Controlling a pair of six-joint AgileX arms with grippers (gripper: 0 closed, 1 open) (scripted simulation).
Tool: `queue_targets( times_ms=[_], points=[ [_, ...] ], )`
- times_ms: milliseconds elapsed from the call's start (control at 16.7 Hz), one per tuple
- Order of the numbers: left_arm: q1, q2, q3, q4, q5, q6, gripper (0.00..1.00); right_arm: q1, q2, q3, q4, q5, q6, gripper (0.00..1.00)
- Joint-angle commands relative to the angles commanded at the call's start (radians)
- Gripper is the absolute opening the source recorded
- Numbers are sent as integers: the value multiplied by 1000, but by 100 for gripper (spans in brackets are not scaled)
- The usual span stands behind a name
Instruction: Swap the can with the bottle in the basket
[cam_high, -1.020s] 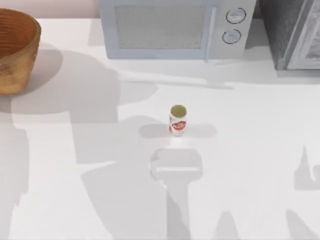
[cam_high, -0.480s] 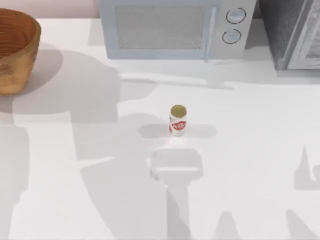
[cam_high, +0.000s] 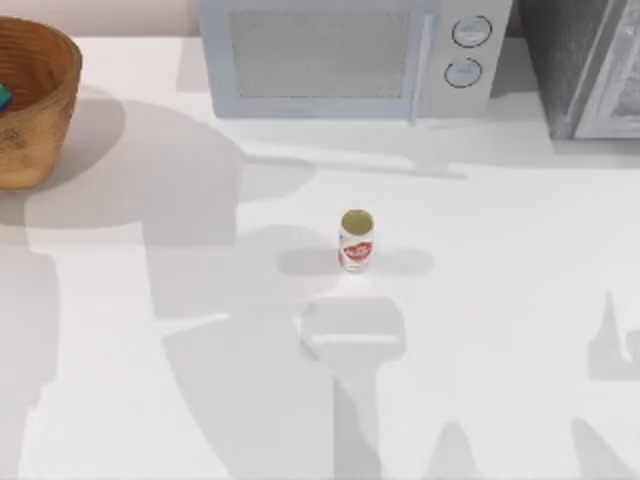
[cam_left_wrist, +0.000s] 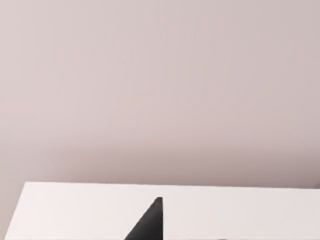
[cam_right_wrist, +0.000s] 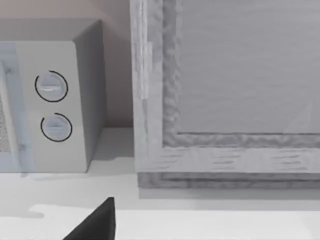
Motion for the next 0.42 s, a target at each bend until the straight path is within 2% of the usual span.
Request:
queue_targets(
  times_ms=[60, 120, 420],
  points=[
    [0, 0, 0, 0, 0, 0, 98, 0, 0, 0, 0, 0, 0, 100],
    [0, 0, 0, 0, 0, 0, 100, 0, 0, 0, 0, 0, 0, 100],
    [0, 0, 0, 0, 0, 0, 100, 0, 0, 0, 0, 0, 0, 100]
  ],
)
